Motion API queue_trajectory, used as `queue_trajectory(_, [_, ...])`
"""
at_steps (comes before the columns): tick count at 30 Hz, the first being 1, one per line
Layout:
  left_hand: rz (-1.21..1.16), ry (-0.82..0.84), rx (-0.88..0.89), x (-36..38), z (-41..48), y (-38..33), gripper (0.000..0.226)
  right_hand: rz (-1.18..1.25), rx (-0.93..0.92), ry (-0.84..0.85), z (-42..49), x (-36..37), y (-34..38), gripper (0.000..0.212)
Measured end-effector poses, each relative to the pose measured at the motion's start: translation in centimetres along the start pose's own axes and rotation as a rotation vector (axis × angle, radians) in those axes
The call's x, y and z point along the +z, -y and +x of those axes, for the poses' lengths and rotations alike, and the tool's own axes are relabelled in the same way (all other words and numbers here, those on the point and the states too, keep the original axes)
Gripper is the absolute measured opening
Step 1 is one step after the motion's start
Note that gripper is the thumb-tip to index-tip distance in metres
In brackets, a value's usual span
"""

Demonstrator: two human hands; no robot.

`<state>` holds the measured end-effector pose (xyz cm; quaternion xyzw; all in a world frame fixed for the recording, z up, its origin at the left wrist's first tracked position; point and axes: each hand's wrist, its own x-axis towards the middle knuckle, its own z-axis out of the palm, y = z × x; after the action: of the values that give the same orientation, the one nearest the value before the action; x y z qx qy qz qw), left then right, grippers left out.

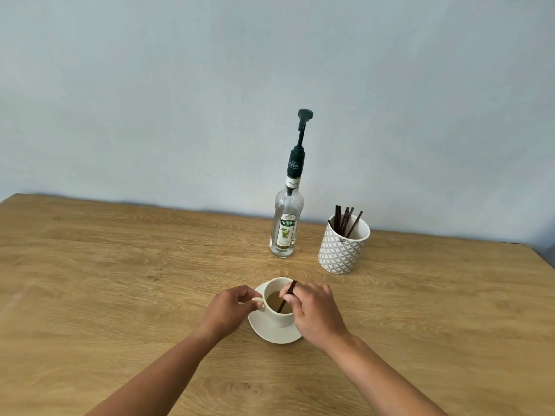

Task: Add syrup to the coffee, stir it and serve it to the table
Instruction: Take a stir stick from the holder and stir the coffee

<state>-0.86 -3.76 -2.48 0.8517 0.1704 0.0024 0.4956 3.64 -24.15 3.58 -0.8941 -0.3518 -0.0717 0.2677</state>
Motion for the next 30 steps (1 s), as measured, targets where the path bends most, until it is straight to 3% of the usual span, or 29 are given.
queue_trajectory(13, [0.001,-0.001,-0.009,0.0,0.0,-0.1,0.004,-0.149,0.023,0.029,0.2,-0.6,-0.6,0.018])
queue_trajectory(25, [-0.003,0.004,-0.007,-0.1,0.0,-0.3,0.005,0.017,-0.012,0.006,-0.2,0.4,-0.1,0.014])
queue_trajectory(30, [-0.001,0.007,-0.013,-0.1,0.0,-0.3,0.004,-0.023,0.010,-0.016,0.2,0.2,-0.1,0.019])
